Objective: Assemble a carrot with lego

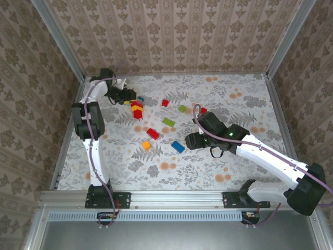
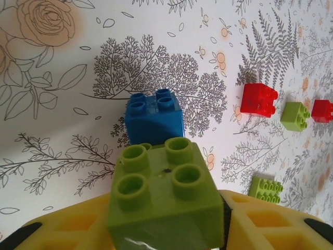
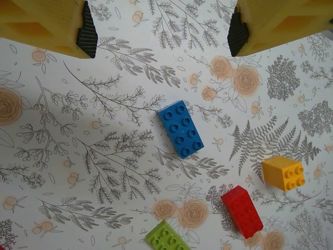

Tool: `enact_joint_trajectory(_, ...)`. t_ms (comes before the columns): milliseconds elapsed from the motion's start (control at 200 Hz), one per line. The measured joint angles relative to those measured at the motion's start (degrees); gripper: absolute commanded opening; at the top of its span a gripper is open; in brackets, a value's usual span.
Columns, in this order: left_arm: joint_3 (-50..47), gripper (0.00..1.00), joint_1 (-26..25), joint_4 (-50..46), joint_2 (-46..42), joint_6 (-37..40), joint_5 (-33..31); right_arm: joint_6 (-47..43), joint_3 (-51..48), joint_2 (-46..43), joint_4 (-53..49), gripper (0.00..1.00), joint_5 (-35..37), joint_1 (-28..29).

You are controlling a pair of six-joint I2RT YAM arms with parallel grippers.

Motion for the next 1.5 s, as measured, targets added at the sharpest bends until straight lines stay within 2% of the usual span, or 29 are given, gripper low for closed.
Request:
enact_joint_trajectory(140, 0.0, 0.57, 0.3, 0.0, 0.1, 0.0, 0.1, 0.0, -0.2, 0.0, 0.0, 0.7, 0.0, 0.0)
enact_joint_trajectory(445, 0.0, 0.59, 2.6, 0.1, 1.3, 0.0, 0.2, -0.3, -0.5, 0.5, 0.3, 0.71, -1.3, -0.1)
enact_joint_trajectory(530, -0.7, 0.67, 3.5, 0.6, 1.5, 0.0, 0.2, -1.2, -0.5, 2.3, 0.5, 0.71, -2.5, 0.0)
enact_joint_trajectory(615, -1.8, 0.8, 4.2, 1.1, 1.5, 0.5, 0.3, -1.9, -0.1, 4.8, 0.5, 0.71, -3.1, 0.4)
enact_joint_trajectory(770, -3.9, 0.9, 5.4, 1.5, 1.5, 0.8, 0.5, -3.3, 1.8, 8.0, 0.4, 0.71, -3.5, 1.9)
enact_joint_trajectory(865, -7.1, 1.0, 6.1, 4.3, -0.1, 0.5, 1.9, -4.6, 5.0, 11.0, -0.1, 0.71, -3.4, 3.7)
enact_joint_trajectory(980, -17.8, 1.0, 7.4, 10.5, -8.6, -1.2, 3.0, -6.8, 12.1, 18.3, -0.7, 0.71, -3.1, 7.7)
enact_joint_trajectory(1110, -31.7, 1.0, 8.8, 20.3, -24.4, -5.7, 2.5, -8.2, 20.0, 26.9, -1.4, 0.71, -2.3, 11.6)
enact_joint_trajectory(1355, -48.4, 1.0, 8.8, 34.8, -52.0, -17.2, -6.4, -8.6, 29.3, 38.5, -2.0, 0.7, -1.2, 14.3)
enact_joint_trajectory(1495, -58.5, 1.0, 7.4, 38.0, -63.3, -23.5, -12.0, -8.6, 35.3, 45.4, -2.2, 0.7, -1.1, 14.4)
